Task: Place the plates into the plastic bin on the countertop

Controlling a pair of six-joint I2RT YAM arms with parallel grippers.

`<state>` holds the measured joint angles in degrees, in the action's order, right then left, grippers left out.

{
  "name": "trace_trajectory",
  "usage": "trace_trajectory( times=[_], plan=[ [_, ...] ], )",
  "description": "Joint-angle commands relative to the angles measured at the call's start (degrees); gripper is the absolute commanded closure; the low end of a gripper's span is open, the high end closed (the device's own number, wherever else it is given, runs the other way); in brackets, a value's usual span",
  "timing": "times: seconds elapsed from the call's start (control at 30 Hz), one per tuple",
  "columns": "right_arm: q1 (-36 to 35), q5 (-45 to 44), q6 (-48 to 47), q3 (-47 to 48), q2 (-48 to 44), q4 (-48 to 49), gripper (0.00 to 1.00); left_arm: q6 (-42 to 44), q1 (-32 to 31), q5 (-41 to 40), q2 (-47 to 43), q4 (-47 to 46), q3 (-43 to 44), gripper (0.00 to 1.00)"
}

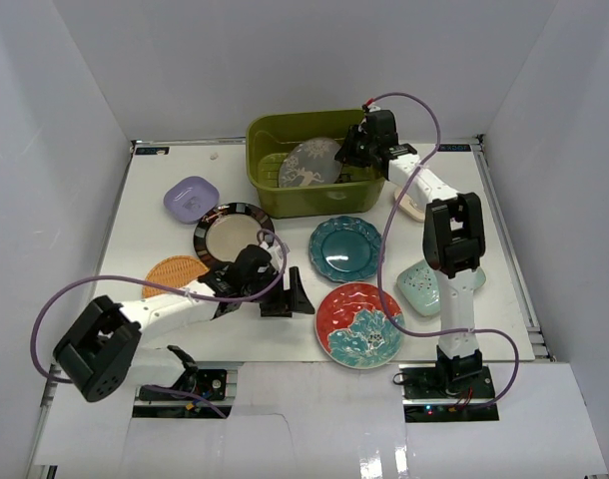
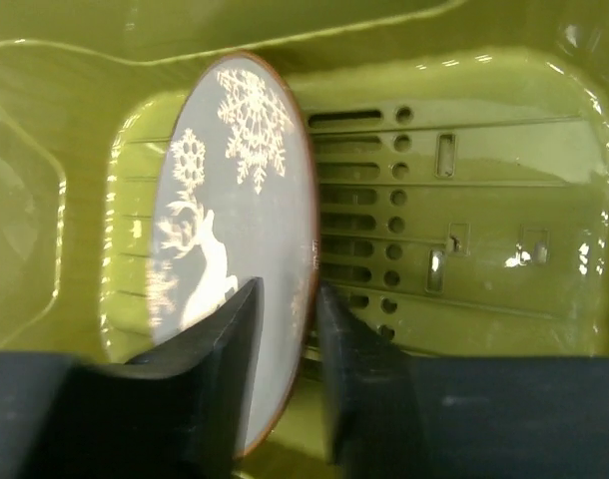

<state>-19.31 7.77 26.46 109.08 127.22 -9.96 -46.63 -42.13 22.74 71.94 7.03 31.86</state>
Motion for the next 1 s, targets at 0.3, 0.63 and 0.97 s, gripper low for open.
trace_trajectory(
  times=[0.3,0.63,0.97],
  plan=[
    [-3.19,-7.51,-8.44,1.05,-7.15,-0.5,0.23,-3.29,-7.62,-5.95,11.99,-8.61,3.83,0.19],
    [-4.33,2.24,-7.3,-7.02,-19.96,3.09,0.1,-5.31,-8.32,-3.49,20.07,-18.71,1.37,0.54],
    [-5.21,15.07,4.02,-44.26,-46.86,22.77,0.1,-6.37,-8.32,-6.48,14.66,-18.98,-3.11,1.0]
  ],
)
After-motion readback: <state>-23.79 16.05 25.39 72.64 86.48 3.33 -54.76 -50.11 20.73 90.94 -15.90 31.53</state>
